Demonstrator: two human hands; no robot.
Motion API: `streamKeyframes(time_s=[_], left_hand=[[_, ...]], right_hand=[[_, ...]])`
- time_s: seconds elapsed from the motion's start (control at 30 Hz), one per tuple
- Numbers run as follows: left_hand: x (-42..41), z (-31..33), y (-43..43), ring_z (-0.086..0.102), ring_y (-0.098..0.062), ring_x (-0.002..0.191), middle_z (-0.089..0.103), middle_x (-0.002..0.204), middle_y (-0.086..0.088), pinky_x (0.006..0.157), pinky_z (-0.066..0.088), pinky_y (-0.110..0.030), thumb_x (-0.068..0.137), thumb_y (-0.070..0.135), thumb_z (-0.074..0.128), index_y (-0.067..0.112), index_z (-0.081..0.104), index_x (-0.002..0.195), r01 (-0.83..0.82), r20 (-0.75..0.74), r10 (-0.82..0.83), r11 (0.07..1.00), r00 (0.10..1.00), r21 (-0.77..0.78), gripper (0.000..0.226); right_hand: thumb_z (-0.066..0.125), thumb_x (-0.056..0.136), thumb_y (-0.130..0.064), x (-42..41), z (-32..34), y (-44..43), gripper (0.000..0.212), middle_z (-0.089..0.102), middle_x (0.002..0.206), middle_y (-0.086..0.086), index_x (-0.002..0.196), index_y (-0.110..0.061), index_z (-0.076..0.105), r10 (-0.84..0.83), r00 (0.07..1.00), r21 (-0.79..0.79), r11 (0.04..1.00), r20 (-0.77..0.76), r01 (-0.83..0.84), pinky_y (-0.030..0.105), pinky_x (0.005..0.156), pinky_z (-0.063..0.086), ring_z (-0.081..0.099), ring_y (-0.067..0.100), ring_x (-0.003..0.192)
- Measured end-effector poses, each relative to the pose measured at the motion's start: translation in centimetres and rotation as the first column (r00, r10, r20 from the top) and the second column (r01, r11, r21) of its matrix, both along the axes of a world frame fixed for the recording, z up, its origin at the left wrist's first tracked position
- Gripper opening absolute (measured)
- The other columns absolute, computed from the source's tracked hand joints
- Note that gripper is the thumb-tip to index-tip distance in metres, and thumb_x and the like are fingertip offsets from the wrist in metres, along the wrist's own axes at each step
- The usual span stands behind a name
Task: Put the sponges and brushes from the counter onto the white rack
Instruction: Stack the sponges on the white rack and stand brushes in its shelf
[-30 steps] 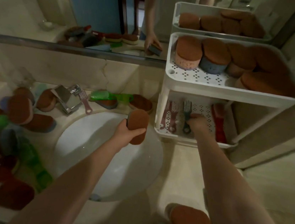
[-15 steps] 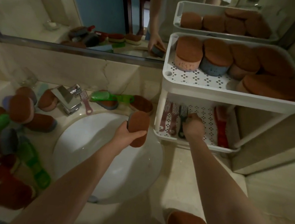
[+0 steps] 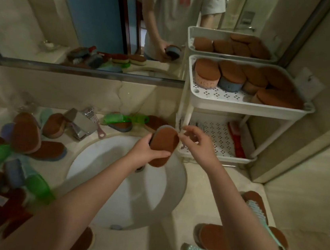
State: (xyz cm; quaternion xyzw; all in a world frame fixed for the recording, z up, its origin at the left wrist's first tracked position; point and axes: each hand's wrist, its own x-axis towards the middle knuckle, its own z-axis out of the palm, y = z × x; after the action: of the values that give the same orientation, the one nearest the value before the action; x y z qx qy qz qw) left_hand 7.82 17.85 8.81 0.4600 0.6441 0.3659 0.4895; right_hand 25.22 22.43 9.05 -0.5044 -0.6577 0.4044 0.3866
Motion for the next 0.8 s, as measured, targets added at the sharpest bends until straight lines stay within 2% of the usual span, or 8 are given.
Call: streamKeyframes(time_s=[0.07, 0.17, 0.27, 0.37, 0.43, 0.6, 0.67, 0.8], left_hand=[[-0.1, 1.4, -0.2, 0.060, -0.014, 0.092, 0.062, 0.100, 0.003, 0.076, 0.047, -0.025, 0.067, 0.013, 0.082, 0.019, 0.053, 0.110, 0.092, -0.029, -0.090, 0.994, 0.995, 0.060, 0.052], [0.3, 3.9, -0.2, 0.060, -0.017, 0.093, 0.062, 0.100, 0.000, 0.076, 0.047, -0.026, 0.067, 0.015, 0.082, 0.018, 0.053, 0.107, 0.208, -0.081, -0.199, 0.969, 0.977, 0.129, 0.050], [0.9, 6.5, 0.4, 0.060, -0.019, 0.096, 0.061, 0.104, -0.002, 0.081, 0.049, -0.032, 0.066, 0.028, 0.083, 0.018, 0.051, 0.109, 0.228, -0.186, -0.189, 0.949, 0.964, 0.219, 0.055], [1.7, 9.3, 1.0, 0.057, -0.018, 0.102, 0.056, 0.113, 0.000, 0.088, 0.051, -0.035, 0.071, 0.036, 0.078, 0.024, 0.045, 0.120, 0.186, -0.127, -0.153, 0.930, 0.980, 0.317, 0.061], [2.5, 11.2, 1.5, 0.054, -0.013, 0.102, 0.053, 0.113, 0.004, 0.083, 0.047, -0.024, 0.077, 0.035, 0.074, 0.025, 0.044, 0.121, 0.135, -0.074, -0.115, 0.907, 0.991, 0.399, 0.054], [4.8, 14.4, 4.4, 0.050, -0.008, 0.110, 0.055, 0.123, 0.003, 0.086, 0.038, -0.021, 0.084, 0.031, 0.066, 0.018, 0.049, 0.127, 0.068, -0.133, 0.007, 0.831, 0.991, 0.552, 0.048], [5.5, 15.1, 5.5, 0.049, -0.008, 0.110, 0.055, 0.124, 0.002, 0.087, 0.036, -0.020, 0.087, 0.026, 0.063, 0.016, 0.051, 0.126, 0.102, -0.198, 0.013, 0.820, 0.980, 0.563, 0.042], [5.9, 14.6, 7.1, 0.048, -0.017, 0.122, 0.053, 0.133, -0.002, 0.093, 0.036, -0.022, 0.089, 0.024, 0.060, 0.016, 0.053, 0.128, 0.185, -0.318, -0.017, 0.842, 0.948, 0.507, 0.040]], right_hand=[[0.071, 0.084, -0.026, -0.3, 1.9, -1.1, 0.031, 0.066, 0.101, 0.002, 0.114, -0.026, 0.063, 0.047, 0.999, -0.003, 0.999, -0.014, -0.047, 0.032, 0.075, 0.053, 0.063, 0.023, 0.086], [0.070, 0.084, -0.019, -0.4, 5.3, -2.0, 0.034, 0.065, 0.100, -0.003, 0.117, -0.025, 0.062, 0.067, 0.998, 0.037, 0.997, 0.017, -0.068, 0.021, 0.072, 0.052, 0.062, 0.016, 0.091], [0.069, 0.086, -0.019, -0.1, 8.7, -2.4, 0.031, 0.065, 0.103, -0.006, 0.116, -0.021, 0.063, 0.008, 1.000, 0.141, 0.990, 0.014, -0.010, 0.025, 0.083, 0.050, 0.061, 0.012, 0.097], [0.065, 0.089, -0.024, 0.8, 11.7, -2.3, 0.025, 0.062, 0.104, -0.011, 0.113, -0.027, 0.062, -0.089, 0.989, 0.195, 0.974, -0.122, 0.112, 0.031, 0.085, 0.053, 0.060, 0.013, 0.101], [0.065, 0.089, -0.028, 1.4, 13.3, -1.6, 0.022, 0.062, 0.106, -0.010, 0.110, -0.028, 0.062, -0.204, 0.958, 0.229, 0.941, -0.201, 0.248, 0.032, 0.085, 0.054, 0.060, 0.014, 0.103], [0.064, 0.087, -0.039, 2.6, 16.2, 1.6, 0.029, 0.064, 0.105, -0.001, 0.109, -0.020, 0.060, -0.547, 0.759, 0.100, 0.785, -0.353, 0.612, 0.033, 0.086, 0.054, 0.061, 0.016, 0.099], [0.063, 0.087, -0.041, 3.0, 16.3, 3.0, 0.033, 0.063, 0.109, 0.001, 0.111, -0.019, 0.059, -0.623, 0.730, 0.076, 0.744, -0.281, 0.664, 0.033, 0.087, 0.053, 0.060, 0.017, 0.101], [0.062, 0.087, -0.041, 3.5, 15.4, 4.9, 0.036, 0.061, 0.113, 0.005, 0.112, -0.015, 0.059, -0.662, 0.748, 0.175, 0.741, 0.037, 0.648, 0.039, 0.090, 0.051, 0.060, 0.023, 0.103]])
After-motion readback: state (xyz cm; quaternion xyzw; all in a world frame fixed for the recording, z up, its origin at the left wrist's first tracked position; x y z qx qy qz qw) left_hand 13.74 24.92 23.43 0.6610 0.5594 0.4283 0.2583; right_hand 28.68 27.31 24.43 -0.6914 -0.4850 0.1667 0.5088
